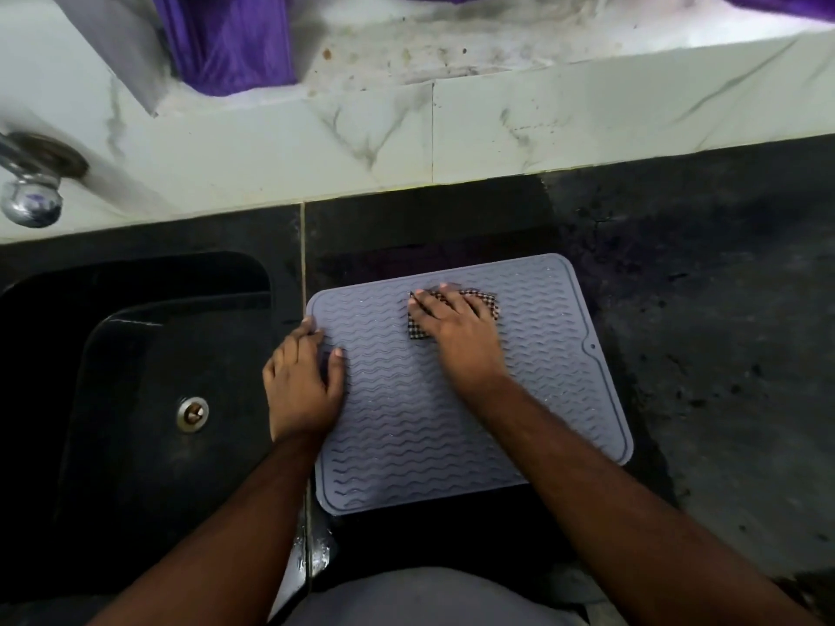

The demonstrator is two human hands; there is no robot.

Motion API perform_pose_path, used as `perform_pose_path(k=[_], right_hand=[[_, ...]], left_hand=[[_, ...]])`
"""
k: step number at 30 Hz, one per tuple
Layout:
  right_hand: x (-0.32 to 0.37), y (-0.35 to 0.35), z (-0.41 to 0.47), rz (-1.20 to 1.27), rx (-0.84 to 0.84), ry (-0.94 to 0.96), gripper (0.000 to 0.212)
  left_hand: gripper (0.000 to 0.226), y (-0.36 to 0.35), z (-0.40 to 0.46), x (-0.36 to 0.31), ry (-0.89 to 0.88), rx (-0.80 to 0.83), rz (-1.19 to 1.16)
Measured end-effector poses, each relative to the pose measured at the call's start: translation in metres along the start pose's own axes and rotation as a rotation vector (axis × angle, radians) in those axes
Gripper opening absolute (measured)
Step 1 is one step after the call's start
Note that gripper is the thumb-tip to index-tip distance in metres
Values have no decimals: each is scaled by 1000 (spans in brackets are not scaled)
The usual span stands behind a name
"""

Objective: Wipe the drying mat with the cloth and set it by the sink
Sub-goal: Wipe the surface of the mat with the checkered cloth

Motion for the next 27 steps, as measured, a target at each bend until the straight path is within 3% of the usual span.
perform_pose_path(k=[3,7,12,19,23,27], right_hand=[[-36,15,-10,-104,-36,48,60],[-114,32,-21,-267,25,-24,50],[-166,51,-38,-343,0,-252,42],[-102,23,-45,-231,56,-494,58],[-44,17,-30,-139,25,-381,70],[-1,35,-21,245,-89,-284,62]], left_hand=[[49,1,-1,-1,-13,2,-2],[51,4,-1,-3,-13,-9,-24],[46,4,-1,-2,-19,-33,-39],[42,3,-1,-2,-20,-50,-39],[40,3,-1,-2,-27,-39,-40],[41,4,-2,-2,-23,-37,-43]])
Point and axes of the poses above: each hand's wrist, its own z-axis towards the middle knuckle, its own y-axis out of the back of the hand, x = y × z, the point moved 8 cm from there along z, towards the middle knuckle, and after that the axes turned 14 degrees about -x, right-handed, at the moved point
